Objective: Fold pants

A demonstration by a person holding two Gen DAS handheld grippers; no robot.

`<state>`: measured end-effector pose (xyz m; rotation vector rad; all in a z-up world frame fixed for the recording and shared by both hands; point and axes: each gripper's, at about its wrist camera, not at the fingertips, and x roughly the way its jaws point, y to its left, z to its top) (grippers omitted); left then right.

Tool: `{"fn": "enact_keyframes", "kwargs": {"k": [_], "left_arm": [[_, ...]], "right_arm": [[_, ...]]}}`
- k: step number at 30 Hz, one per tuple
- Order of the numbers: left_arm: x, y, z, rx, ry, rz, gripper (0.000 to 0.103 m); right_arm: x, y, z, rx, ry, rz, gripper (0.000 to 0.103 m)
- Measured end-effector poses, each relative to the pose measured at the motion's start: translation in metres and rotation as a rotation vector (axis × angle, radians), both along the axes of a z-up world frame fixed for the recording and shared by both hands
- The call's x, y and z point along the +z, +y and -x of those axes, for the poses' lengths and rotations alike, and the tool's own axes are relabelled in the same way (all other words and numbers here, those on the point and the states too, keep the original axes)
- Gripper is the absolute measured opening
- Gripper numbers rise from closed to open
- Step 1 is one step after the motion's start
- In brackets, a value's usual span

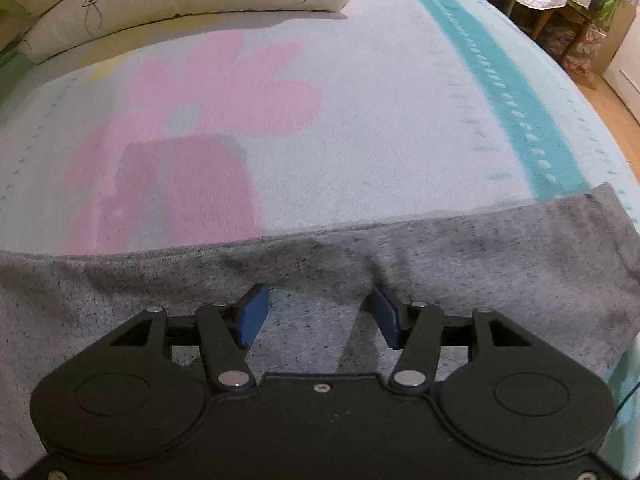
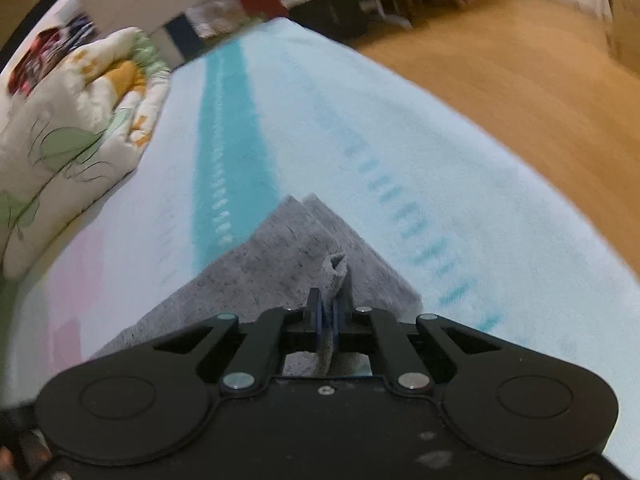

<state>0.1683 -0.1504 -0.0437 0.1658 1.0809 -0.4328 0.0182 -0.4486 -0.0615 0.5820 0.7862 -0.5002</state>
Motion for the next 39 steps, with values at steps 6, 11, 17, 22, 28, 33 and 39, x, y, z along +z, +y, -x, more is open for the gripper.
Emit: {"fn": "enact_keyframes", "kwargs": {"k": [6,11,17,22,28,33,39], "left_arm": [[0.014,-0.014,0.000,-0.020,-0.017,0.072,0.062],[-0.004,-0.032,-0.007,-0.006,0.019,0.023,0.062],[-0.003,-0.043,-0.002,-0.028,-0.040,-0.034,0.063],[0.009,-0.033,-0.003,-0.024,0.010,0.028,0.062],[0.024,0.002,0.021,-0.025,0.004,0.029,0.063],[0.019,0.038,0.038,0.006,0.045,-0.010,0.063],[0.021,0.081,0.047,0.037,0.042,-0.054,0.063]], "right_arm": [[0.004,0.002,0.015,0.003,-0.006,0.058,0.006],[-0.012,-0.004,0.016,0.019,0.039,0.016,0.011],[0.015,-0.011,0.013,0.047,-0.020,0.132,0.042],[0.004,-0.035,-0.013,0.126,0.016,0.017,0.044],[-0.015,-0.053,-0.018,0.138,0.060,-0.050,0.044],[-0.028,-0.064,0.005,0.123,0.032,-0.145,0.045],[-0.039,-0.070,0.013,0.094,-0.027,-0.238,0.049]]}}
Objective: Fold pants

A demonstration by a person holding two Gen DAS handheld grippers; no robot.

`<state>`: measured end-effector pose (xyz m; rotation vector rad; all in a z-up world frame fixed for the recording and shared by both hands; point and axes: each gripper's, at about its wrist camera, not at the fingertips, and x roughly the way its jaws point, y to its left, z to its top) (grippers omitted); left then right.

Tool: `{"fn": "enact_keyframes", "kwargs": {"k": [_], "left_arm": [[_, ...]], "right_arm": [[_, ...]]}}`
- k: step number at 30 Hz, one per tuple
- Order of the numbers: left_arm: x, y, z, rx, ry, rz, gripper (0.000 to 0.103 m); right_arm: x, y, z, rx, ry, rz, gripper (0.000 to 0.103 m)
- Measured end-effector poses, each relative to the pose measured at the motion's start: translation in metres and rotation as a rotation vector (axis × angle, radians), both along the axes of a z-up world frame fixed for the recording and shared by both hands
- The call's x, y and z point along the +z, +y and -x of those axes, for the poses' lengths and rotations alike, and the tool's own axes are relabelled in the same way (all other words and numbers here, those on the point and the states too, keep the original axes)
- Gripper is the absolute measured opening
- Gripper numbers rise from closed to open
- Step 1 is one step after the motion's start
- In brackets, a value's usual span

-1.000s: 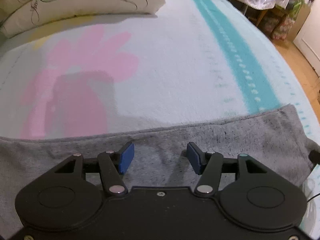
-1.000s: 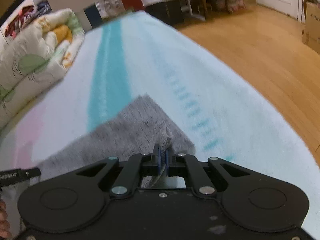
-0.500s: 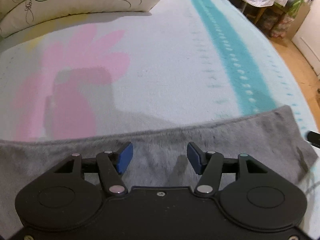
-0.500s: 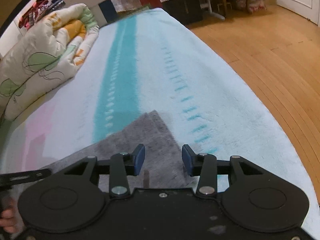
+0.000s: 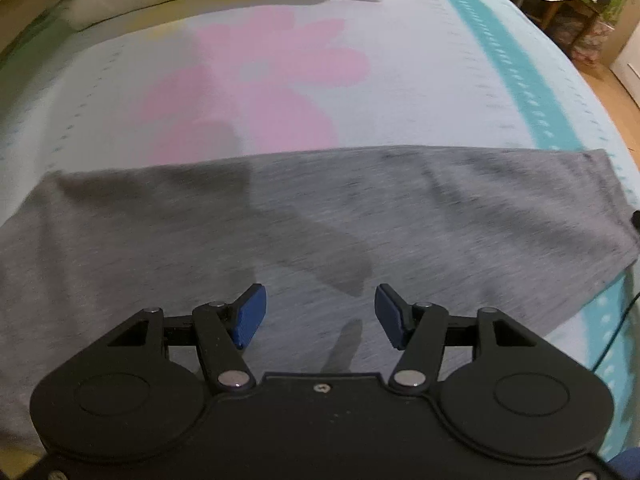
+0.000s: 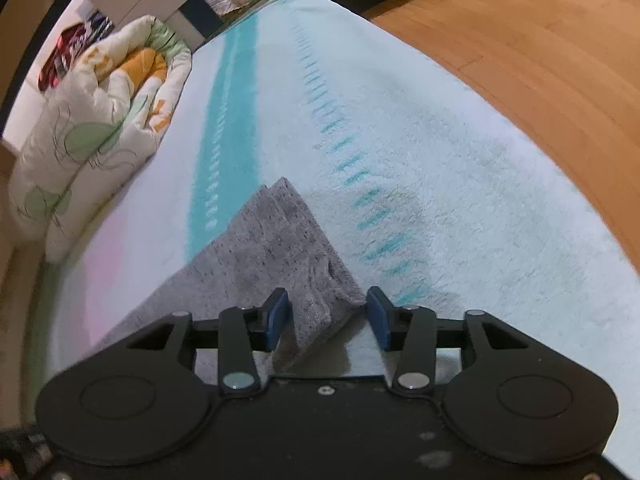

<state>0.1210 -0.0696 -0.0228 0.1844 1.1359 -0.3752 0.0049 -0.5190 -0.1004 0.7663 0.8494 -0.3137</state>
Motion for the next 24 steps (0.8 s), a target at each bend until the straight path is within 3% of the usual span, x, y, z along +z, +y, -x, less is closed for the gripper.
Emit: {"fn": "enact_keyframes", "kwargs": {"k": [4,5,6,9,16,20,24], "left_arm": [[0.008,0.024,-0.001,0.031,-0.012,-0.005,0.063],[0.010,0.030,-0.001,0.035,-0.014,-0.007,0.063],[0.013,0.037,-0.002,0.041,-0.014,-0.014,0.063],[0.018,0.054,-0.003,0.053,-0.029,-0.041,0.063],[0.025,0.103,-0.010,0.101,-0.063,-0.068,0.063],[0.032,0.120,-0.016,0.144,-0.105,-0.040,0.063],[0.040,0.146,-0.026,0.191,-0.137,-0.021,0.063]], "right_arm": [[-0.006,0.002,-0.011,-0.043,-0.039,-0.067,0.048],[-0.005,0.004,-0.014,-0.050,-0.046,-0.072,0.037],[-0.003,0.009,-0.016,-0.057,-0.054,-0.061,0.014],[0.015,0.028,-0.021,-0.067,-0.056,0.028,0.013],[0.089,0.108,-0.039,0.046,-0.124,0.282,0.012],[0.129,0.177,-0.058,0.163,-0.188,0.364,0.012],[0.148,0.257,-0.081,0.286,-0.245,0.386,0.012]]}}
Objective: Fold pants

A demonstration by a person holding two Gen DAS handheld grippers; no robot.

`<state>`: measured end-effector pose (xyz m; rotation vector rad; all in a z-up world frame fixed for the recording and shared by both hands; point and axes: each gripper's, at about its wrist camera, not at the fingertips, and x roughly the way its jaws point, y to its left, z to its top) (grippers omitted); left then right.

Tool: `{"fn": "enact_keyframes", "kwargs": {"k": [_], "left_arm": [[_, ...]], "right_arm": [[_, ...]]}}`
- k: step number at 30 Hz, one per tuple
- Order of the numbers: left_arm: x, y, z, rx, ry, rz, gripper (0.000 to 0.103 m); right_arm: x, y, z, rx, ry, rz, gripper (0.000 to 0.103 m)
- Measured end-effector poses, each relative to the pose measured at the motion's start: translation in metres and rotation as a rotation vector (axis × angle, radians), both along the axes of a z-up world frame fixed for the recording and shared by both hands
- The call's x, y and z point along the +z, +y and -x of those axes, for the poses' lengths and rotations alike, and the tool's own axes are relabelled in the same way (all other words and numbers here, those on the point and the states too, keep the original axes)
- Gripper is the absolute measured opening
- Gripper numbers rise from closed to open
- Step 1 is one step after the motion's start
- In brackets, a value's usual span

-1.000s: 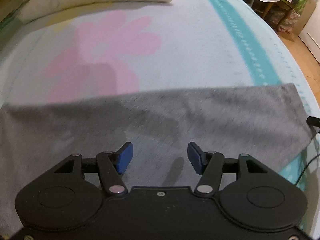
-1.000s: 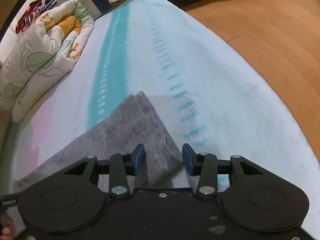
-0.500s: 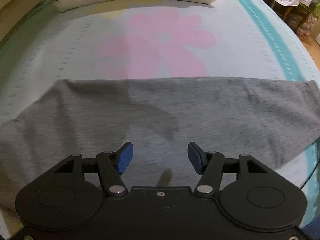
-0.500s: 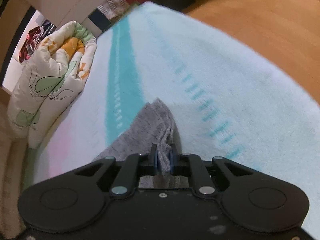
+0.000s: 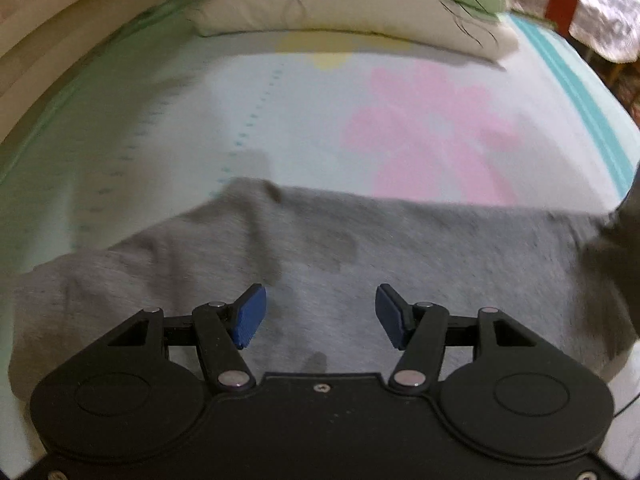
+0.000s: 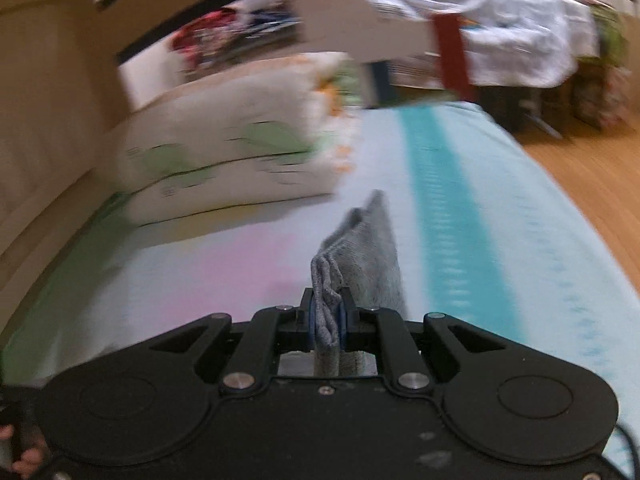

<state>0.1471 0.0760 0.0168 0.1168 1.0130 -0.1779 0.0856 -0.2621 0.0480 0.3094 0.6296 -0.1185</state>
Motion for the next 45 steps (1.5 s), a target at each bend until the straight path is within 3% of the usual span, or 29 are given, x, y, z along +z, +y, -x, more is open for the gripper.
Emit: {"fn": "enact_keyframes", "kwargs": {"k": [5,12,16,18,21,25,28,32,36,38,45], "left_arm": [[0.009,0.037,-0.013,0.102,-0.040,0.025,0.063],[0.013,0.067,-0.019,0.202,-0.053,0.069,0.063],[0.010,0.071,-0.022,0.219,-0.030,0.088,0.063],[0.007,0.069,-0.023,0.204,-0.011,0.097,0.063],[0.001,0.062,-0.021,0.164,0.015,0.094,0.064],[-0.007,0.049,-0.020,0.126,0.042,0.081,0.064],[-0.019,0.040,-0.020,0.087,0.105,0.111,0.064],[-0.035,0.026,-0.020,0.047,0.182,0.130,0.064],[-0.050,0.009,-0.018,0.012,0.218,0.070,0.065],[-0.058,0.004,-0.015,-0.001,0.243,0.049,0.071],[-0.064,0.004,0.012,-0.018,0.223,0.014,0.079]], "right_arm": [[-0.016,0.102,-0.024,0.140,0.004,-0.001,0.012],[-0.100,0.227,-0.036,0.277,0.117,0.022,0.012],[-0.131,0.268,-0.033,0.320,0.149,0.103,0.013],[-0.138,0.274,-0.029,0.355,0.146,0.105,0.024],[-0.133,0.268,-0.019,0.406,0.116,0.062,0.032],[-0.112,0.247,-0.008,0.449,0.070,0.049,0.033],[-0.094,0.217,0.006,0.440,0.041,0.063,0.034],[-0.085,0.161,0.012,0.325,0.041,0.058,0.035],[-0.087,0.101,0.009,0.158,0.061,0.037,0.035],[-0.091,0.072,0.008,0.074,0.084,-0.023,0.036],[-0.121,0.028,-0.004,-0.034,0.234,-0.131,0.037]]}}
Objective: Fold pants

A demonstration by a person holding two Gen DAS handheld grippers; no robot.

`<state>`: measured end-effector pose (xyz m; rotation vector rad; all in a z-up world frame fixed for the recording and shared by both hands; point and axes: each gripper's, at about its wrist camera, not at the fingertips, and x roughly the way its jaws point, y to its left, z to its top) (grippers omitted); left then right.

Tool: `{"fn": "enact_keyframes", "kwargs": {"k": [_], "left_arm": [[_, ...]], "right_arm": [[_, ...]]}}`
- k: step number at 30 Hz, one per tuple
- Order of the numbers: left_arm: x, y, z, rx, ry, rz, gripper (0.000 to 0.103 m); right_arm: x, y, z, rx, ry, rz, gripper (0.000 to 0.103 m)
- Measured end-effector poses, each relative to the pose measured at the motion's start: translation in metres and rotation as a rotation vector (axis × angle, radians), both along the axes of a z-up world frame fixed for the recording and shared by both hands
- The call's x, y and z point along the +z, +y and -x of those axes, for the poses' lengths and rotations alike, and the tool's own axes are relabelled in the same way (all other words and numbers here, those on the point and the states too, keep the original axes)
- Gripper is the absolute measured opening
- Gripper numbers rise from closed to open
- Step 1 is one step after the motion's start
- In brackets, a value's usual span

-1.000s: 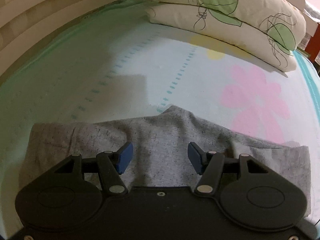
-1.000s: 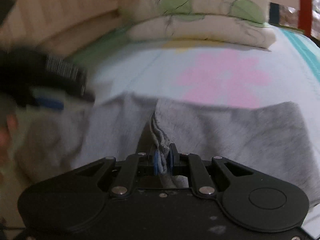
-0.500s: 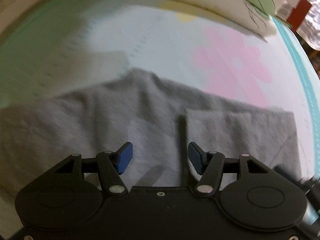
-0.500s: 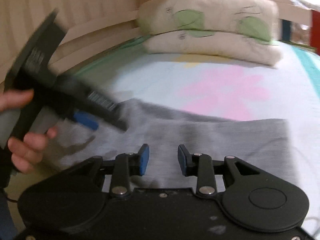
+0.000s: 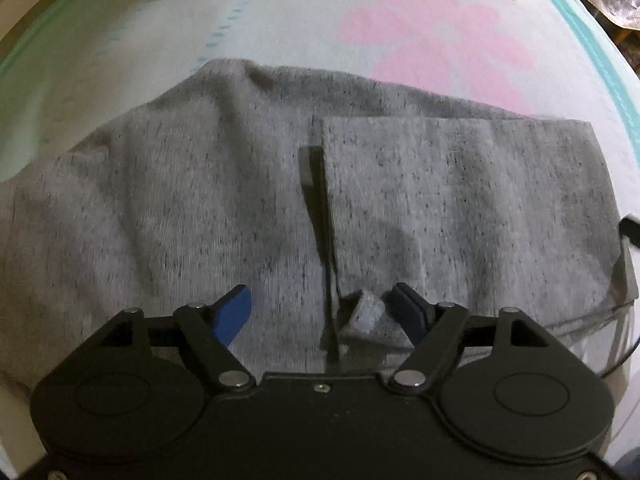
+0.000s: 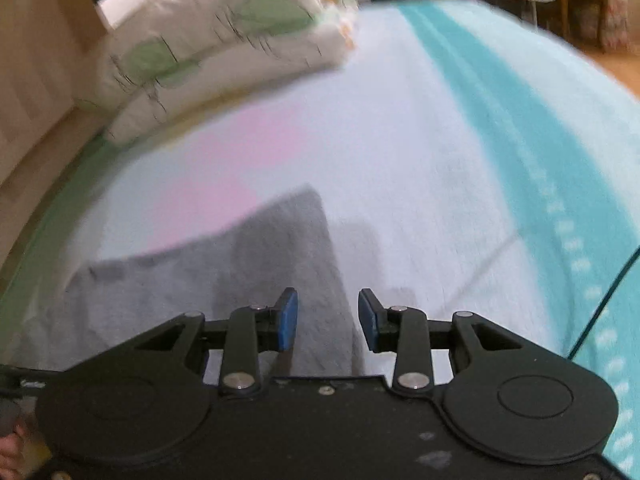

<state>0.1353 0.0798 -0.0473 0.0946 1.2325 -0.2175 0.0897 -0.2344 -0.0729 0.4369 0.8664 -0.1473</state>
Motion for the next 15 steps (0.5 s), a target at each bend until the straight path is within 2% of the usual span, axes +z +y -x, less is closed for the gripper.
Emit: {"fn": "enact_keyframes", "kwargs": {"k": [2,6,9,13,15], "left_arm": [[-0.001,0.005,0.001,0.022,0.008,0.009,0.081],[0.000,0.013,0.003,0.055,0.009,0.021,0.081],[0.009,0.018,0.008,0.081,-0.036,0.034,0.078],[0.024,0.020,0.014,0.088,-0.151,0.004,0.078],[0.027,0.019,0.009,0.090,-0.172,0.005,0.078]], "right_arm": [[-0.014,0.001,-0.001,0.016,0.069,-0.026,0.037],[-0.010,0.021,0.004,0.108,0.066,0.129,0.036],[-0.006,0.028,0.002,0.118,0.031,0.195,0.036],[0.005,0.018,0.010,0.048,-0.034,0.169,0.036],[0.006,0.010,0.010,0.007,-0.063,0.134,0.036]]}}
